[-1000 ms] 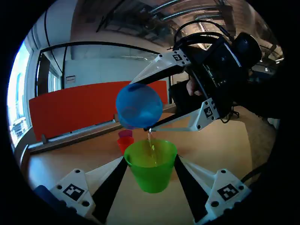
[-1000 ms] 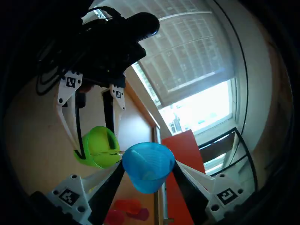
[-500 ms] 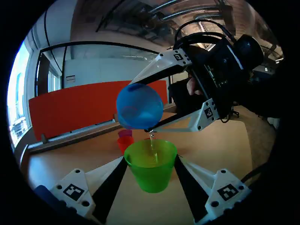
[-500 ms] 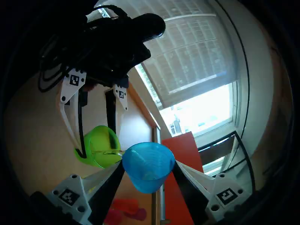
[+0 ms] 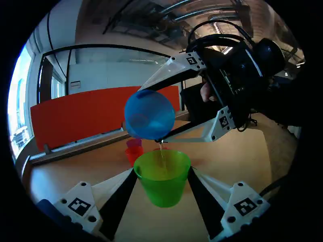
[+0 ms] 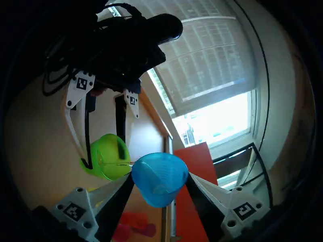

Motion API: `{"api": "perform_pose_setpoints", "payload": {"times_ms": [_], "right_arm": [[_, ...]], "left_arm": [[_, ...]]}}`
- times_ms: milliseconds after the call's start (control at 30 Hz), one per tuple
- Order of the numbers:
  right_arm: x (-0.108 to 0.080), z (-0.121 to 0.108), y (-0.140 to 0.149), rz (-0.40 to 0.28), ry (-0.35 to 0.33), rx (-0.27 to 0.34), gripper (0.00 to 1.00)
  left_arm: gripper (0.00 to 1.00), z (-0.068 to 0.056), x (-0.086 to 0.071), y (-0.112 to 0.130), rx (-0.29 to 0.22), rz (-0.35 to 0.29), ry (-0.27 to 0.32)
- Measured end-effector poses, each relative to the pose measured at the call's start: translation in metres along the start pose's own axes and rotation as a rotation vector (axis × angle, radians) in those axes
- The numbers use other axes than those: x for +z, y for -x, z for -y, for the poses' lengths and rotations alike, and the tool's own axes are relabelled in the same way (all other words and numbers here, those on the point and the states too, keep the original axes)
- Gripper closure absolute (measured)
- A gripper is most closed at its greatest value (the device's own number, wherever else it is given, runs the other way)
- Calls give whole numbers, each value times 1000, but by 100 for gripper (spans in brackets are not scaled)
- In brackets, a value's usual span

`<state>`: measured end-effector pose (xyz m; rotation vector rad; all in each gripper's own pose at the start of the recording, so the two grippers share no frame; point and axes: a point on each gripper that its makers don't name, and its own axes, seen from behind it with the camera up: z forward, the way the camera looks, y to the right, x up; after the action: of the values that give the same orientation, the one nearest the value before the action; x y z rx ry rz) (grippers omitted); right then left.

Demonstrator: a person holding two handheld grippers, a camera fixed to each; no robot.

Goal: Pour water

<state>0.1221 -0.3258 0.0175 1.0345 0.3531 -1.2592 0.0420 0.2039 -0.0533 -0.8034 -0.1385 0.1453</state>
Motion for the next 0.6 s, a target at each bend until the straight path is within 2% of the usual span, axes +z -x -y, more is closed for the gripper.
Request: {"api": "perform_pose_setpoints", "payload": {"times_ms": [600], "right_arm": [[-2,-3,0,0,8,-40,9]], "left_arm": [[13,1,0,1,-1,2,-2]]}}
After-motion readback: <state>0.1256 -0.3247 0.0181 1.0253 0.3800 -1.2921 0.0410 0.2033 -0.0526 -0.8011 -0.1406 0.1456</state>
